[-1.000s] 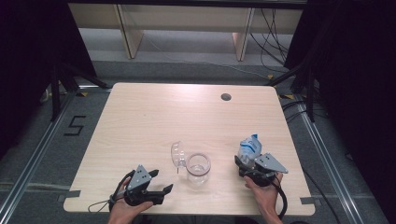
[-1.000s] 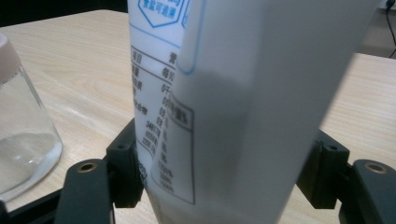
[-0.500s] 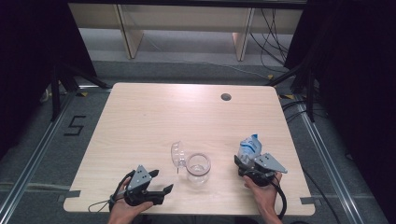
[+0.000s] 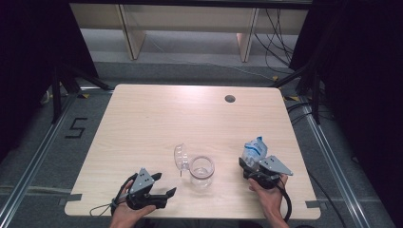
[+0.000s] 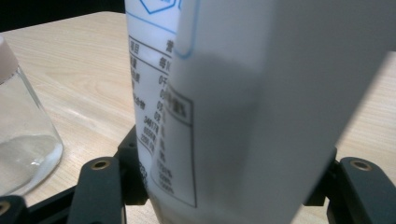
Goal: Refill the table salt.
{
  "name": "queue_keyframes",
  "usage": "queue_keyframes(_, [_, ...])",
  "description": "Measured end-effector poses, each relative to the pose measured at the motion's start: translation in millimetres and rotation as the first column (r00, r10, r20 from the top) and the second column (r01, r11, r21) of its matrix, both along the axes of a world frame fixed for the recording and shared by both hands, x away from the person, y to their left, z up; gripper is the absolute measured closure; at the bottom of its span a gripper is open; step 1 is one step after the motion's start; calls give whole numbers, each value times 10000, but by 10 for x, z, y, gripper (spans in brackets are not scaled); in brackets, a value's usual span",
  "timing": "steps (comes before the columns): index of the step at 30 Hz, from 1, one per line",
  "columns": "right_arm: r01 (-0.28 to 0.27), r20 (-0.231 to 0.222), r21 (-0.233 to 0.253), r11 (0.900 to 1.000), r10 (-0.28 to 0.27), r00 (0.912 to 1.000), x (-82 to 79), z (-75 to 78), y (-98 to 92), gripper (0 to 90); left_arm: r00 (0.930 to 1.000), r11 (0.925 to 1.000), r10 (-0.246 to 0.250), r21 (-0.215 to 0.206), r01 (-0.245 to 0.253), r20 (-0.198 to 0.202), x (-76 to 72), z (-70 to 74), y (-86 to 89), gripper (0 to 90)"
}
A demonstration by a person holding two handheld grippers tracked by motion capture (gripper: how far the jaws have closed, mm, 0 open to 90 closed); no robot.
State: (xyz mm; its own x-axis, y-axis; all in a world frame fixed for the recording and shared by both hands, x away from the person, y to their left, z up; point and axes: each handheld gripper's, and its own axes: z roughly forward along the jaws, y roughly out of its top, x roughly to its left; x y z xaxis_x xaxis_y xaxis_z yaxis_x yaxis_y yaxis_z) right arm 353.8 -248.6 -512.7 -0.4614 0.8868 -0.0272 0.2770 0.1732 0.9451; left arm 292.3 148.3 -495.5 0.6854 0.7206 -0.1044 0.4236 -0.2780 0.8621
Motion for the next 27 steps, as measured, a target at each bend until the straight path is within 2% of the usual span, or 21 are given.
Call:
queue_keyframes(4, [-43,23,10,10000,43,10000,4,0,-4,386,10000,10000,-17,20,17,-19,-2,0,0,243])
queue_keyframes(6, [-30,-4,-41,10000,30,10000,2,3,-2,390,10000,9999,51,-156,-53,-73,-5,-6,-14,244])
queue_keyframes(11, [-91,-179,-94,9999,89,9998,2,21,-5,399,9999,9999,5,-171,-7,-100,-4,-9,-14,245])
queue_keyframes(14, [-181,-223,-181,9997,177,9996,12,29,-12,403,9999,9998,-130,139,130,10,-2,-2,-4,246])
queue_keyframes(15, [-152,-161,-132,9998,150,9998,13,27,-7,404,10000,10000,-77,-19,77,-6,-6,-6,-16,246])
queue_keyframes(22, [-429,-322,-132,9990,424,9986,40,44,-44,412,9999,9999,-110,104,110,1,-9,3,-6,247])
queue_keyframes(24, [-455,-246,-101,9989,452,9987,47,44,-48,412,10000,9999,-13,-103,12,-81,-8,-4,-14,246])
queue_keyframes(27, [-588,-300,20,9983,588,9978,42,49,-41,415,9999,9999,-59,-119,58,-84,-7,-2,-13,247])
